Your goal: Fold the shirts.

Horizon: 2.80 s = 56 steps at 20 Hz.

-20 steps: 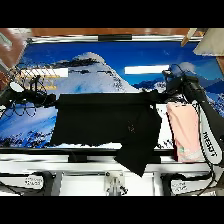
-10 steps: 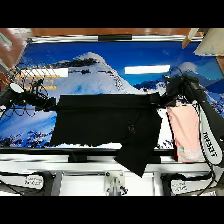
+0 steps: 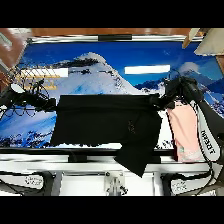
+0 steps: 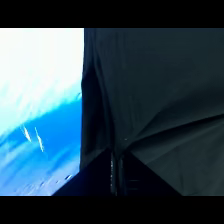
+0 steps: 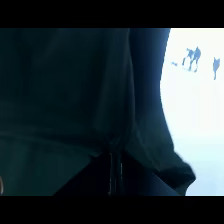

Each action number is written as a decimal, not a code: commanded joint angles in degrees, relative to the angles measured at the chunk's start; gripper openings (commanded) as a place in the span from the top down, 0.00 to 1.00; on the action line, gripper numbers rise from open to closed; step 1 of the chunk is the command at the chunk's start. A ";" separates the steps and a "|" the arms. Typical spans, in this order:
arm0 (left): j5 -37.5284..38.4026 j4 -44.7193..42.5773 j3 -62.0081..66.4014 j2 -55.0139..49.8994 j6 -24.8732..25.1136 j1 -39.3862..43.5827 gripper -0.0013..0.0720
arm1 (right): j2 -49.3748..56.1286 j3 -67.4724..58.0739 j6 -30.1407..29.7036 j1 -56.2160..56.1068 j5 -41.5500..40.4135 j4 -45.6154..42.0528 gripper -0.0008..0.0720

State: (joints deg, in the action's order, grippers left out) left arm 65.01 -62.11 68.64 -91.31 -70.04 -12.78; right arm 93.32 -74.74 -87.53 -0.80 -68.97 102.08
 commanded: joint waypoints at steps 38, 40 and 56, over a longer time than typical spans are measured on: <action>15.85 -5.05 -24.57 17.51 7.52 -14.19 0.29 | -26.75 19.78 -6.25 15.43 -16.09 -2.29 0.14; 14.78 -4.72 -26.86 17.81 8.87 -14.69 0.29 | -27.47 21.68 -6.38 15.43 -14.80 -1.88 0.14; 7.69 2.10 -31.50 14.69 8.92 -13.62 0.65 | -27.41 21.90 -6.12 15.43 -13.64 0.76 0.14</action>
State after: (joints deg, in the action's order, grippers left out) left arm 74.32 -61.41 37.87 -76.16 -61.23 -26.41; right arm 65.93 -52.86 -93.80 14.61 -81.47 101.93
